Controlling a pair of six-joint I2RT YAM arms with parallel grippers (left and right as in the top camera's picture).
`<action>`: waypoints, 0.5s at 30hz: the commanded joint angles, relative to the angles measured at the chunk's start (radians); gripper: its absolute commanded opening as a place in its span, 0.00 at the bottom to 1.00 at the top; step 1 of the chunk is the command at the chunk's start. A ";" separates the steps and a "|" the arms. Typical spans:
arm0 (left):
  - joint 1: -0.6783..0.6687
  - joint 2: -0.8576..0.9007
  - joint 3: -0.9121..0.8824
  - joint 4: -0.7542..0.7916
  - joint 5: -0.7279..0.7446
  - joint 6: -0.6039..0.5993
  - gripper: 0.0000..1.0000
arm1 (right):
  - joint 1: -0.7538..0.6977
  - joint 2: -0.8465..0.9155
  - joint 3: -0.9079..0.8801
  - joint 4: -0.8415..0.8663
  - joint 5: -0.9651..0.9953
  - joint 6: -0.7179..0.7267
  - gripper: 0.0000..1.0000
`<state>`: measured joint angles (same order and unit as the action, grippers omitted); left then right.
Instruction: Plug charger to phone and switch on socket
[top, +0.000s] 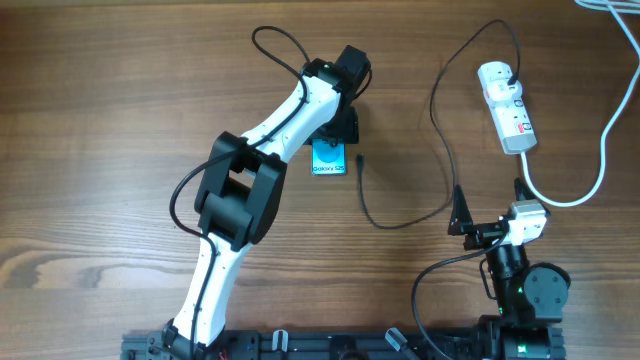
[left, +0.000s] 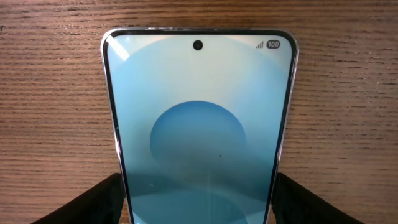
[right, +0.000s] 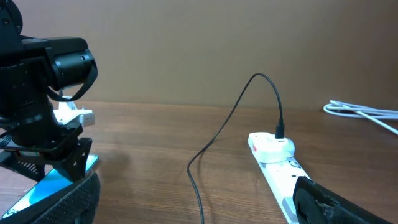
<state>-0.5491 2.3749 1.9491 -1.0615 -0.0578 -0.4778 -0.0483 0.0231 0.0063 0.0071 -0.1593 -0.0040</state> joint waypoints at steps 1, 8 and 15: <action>-0.005 -0.023 -0.037 0.003 0.016 -0.002 0.94 | 0.006 -0.002 -0.001 0.003 0.008 0.010 1.00; -0.005 -0.022 -0.092 0.043 0.043 -0.002 1.00 | 0.006 -0.003 -0.001 0.003 0.008 0.010 1.00; -0.005 -0.022 -0.132 0.052 0.050 -0.002 0.77 | 0.006 -0.002 -0.001 0.003 0.008 0.010 1.00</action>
<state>-0.5488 2.3363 1.8553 -1.0012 -0.0425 -0.4770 -0.0483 0.0231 0.0063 0.0071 -0.1593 -0.0040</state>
